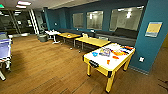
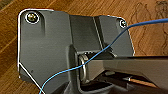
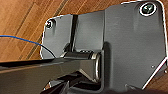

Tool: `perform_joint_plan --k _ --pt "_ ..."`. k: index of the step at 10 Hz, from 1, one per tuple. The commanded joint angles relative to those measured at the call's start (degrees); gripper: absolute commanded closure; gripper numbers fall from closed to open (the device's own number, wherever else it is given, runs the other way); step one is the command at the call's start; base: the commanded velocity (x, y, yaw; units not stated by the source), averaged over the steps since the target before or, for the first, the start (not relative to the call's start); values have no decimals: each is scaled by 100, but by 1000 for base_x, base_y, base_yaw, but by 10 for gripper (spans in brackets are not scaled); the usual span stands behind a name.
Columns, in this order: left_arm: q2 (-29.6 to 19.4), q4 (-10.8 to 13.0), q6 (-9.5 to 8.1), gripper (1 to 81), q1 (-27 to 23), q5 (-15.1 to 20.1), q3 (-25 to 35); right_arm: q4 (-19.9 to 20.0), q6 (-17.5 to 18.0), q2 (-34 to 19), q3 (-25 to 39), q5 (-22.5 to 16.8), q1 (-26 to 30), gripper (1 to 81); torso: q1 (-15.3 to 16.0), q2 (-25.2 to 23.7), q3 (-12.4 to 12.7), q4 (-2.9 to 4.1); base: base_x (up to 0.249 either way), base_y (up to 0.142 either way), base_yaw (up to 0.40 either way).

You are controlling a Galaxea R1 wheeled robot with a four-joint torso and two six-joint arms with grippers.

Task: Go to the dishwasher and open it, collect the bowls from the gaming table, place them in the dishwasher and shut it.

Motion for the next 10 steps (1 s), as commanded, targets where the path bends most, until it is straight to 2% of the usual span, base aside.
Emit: perform_joint_plan --k 1,4,10 --pt "-42 55 65 10 -195 316 44 -55 -19 33 40 -239 215 10 0 0 0 0 96 68 0" --pt "-51 64 65 10 -195 316 44 -55 -19 33 40 -239 224 10 0 0 0 0 96 68 0" --pt "-42 73 65 10 -195 325 44 -55 -19 33 40 -239 242 10 0 0 0 0 132 0 0"
